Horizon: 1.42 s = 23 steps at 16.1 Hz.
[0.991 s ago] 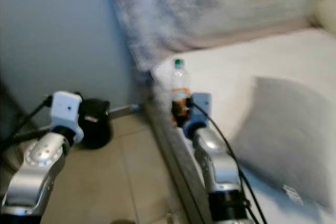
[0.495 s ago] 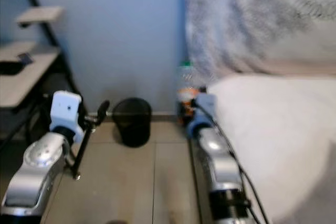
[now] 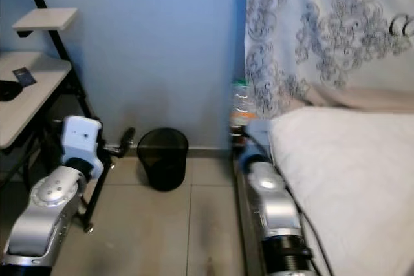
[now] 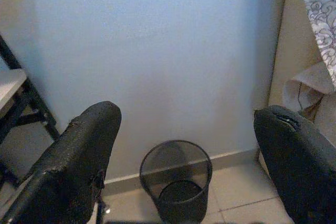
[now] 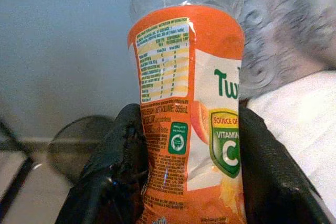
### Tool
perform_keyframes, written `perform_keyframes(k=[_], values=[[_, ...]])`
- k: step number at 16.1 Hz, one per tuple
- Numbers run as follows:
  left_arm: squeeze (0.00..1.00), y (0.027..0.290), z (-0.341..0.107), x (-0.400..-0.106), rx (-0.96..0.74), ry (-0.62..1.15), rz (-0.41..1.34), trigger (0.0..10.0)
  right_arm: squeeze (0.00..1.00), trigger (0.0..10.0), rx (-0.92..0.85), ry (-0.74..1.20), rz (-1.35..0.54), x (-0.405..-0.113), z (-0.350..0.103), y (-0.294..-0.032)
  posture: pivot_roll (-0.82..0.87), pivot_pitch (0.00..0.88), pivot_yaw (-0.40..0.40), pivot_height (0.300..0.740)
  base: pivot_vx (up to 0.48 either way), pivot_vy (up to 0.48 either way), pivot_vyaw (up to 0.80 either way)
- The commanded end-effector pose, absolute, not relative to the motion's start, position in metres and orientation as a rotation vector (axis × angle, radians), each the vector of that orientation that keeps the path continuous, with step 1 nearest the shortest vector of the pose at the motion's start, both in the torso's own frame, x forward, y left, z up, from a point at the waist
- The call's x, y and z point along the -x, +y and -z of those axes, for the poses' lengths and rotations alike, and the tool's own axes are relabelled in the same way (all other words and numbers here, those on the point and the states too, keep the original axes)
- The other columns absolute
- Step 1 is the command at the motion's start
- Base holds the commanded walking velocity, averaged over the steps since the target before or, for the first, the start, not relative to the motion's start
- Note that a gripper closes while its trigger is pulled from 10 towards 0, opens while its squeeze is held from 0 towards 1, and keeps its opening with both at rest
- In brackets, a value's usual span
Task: Clean up the room
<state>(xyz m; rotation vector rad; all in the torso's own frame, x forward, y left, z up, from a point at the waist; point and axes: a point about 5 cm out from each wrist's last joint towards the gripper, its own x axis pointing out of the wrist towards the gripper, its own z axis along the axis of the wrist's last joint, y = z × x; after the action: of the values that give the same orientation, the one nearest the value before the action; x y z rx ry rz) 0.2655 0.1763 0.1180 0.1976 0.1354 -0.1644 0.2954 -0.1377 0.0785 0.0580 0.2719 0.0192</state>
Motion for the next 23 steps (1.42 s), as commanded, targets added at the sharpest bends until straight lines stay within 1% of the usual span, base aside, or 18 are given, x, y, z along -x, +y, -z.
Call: perform_keyframes(k=[1,9,15,16,19,23], values=[[0.00,0.183,-0.120,-0.266,-0.213,0.130,0.148,10.0,0.00,10.0,-0.080,0.232,-0.027,-0.298,-0.085,-0.129,0.12,0.000,0.004,0.740,0.364,0.000,0.00],[0.00,0.183,-0.116,-0.264,-0.226,0.141,0.160,10.0,0.00,10.0,-0.061,0.253,-0.048,-0.298,-0.081,-0.127,0.13,0.000,-0.010,0.740,0.360,0.000,0.00],[0.00,0.181,-0.115,-0.265,-0.240,0.138,0.182,10.0,0.00,10.0,-0.054,0.271,-0.055,-0.296,-0.076,-0.127,0.13,0.000,-0.002,0.740,0.361,0.000,0.00],[0.00,0.181,-0.115,-0.265,-0.242,0.139,0.188,10.0,0.00,10.0,-0.031,0.276,-0.073,-0.295,-0.075,-0.126,0.13,0.000,0.000,0.740,0.356,0.000,0.00],[0.00,0.180,-0.115,-0.265,-0.249,0.139,0.198,10.0,0.00,10.0,0.006,0.286,-0.091,-0.293,-0.072,-0.125,0.13,0.000,0.002,0.740,0.355,0.000,0.80],[0.00,0.180,-0.115,-0.266,-0.258,0.141,0.206,10.0,0.00,10.0,0.029,0.339,-0.135,-0.291,-0.064,-0.123,0.14,0.000,0.000,0.740,0.359,0.000,0.00]])
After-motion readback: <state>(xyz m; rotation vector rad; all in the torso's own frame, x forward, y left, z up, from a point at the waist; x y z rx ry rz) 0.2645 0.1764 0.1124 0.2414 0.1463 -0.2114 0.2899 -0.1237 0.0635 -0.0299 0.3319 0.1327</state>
